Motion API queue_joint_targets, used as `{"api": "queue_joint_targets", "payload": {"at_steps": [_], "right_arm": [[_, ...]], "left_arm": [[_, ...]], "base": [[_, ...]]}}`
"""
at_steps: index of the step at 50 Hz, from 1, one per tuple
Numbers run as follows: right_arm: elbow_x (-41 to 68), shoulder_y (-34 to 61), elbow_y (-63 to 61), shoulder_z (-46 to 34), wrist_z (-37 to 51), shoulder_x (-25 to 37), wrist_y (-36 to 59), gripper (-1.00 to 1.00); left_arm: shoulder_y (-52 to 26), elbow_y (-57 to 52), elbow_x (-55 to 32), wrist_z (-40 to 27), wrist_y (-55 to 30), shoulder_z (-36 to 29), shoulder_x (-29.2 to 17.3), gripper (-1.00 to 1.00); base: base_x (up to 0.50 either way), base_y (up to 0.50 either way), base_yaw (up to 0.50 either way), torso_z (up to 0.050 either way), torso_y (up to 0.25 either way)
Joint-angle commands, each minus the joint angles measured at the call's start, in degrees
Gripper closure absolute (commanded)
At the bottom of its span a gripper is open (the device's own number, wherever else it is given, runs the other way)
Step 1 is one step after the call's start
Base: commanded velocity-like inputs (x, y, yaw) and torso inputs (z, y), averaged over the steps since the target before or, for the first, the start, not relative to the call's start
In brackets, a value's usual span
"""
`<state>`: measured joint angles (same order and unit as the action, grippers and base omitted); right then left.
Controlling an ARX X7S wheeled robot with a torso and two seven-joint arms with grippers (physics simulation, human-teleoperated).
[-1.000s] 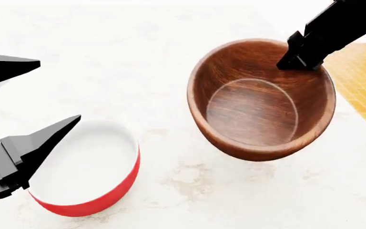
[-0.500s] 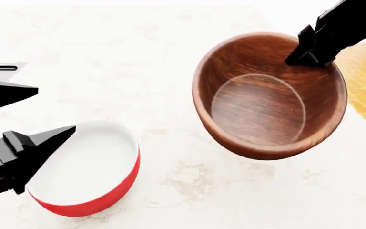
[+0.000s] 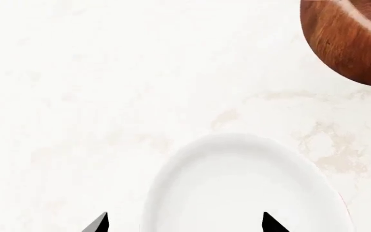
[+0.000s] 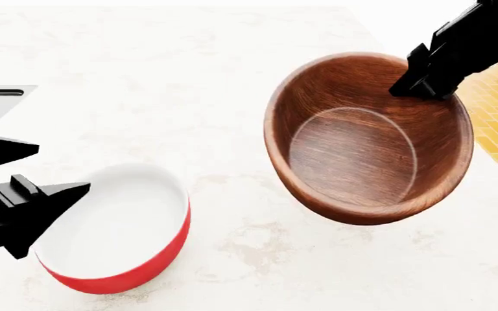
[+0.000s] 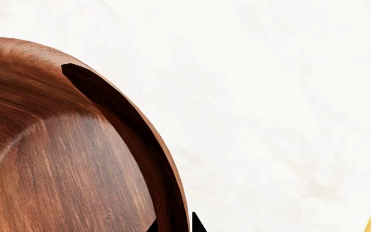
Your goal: Pick the bowl and bowl and place them in the sink. Then turn on the water.
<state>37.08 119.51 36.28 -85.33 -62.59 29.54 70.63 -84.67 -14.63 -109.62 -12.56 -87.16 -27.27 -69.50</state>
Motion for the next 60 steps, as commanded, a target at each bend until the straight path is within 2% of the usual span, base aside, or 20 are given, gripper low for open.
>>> {"api": "queue_joint_targets", "payload": {"at_steps": [1, 20, 37, 60], "right_arm": [[0.6, -0.3, -1.0, 0.7, 0.7, 0.5, 0.4, 1.00], [0.7, -1.1, -0.9, 0.9, 1.0, 0.6, 0.1, 1.00], [0.9, -1.0, -1.6, 0.9, 1.2, 0.8, 0.7, 1.00], [1.7, -2.3, -2.6, 1.5, 2.3, 1.3, 1.2, 1.00]], "left_arm": [[-2.4, 2.1, 2.1, -0.3, -1.0, -6.4, -0.7, -1.00], [-2.8, 0.8, 1.9, 1.7, 0.3, -10.5, -3.6, -1.00], [-3.8, -0.2, 3.6, 3.4, 0.2, -12.3, -3.8, -1.00], [-5.2, 1.1, 1.7, 1.5, 1.2, -15.9, -4.1, -1.00]], "base": [[0.00, 0.00, 0.00, 0.000, 0.000], [0.00, 0.00, 0.00, 0.000, 0.001], [0.00, 0.00, 0.00, 0.000, 0.000], [0.00, 0.00, 0.00, 0.000, 0.000]]}}
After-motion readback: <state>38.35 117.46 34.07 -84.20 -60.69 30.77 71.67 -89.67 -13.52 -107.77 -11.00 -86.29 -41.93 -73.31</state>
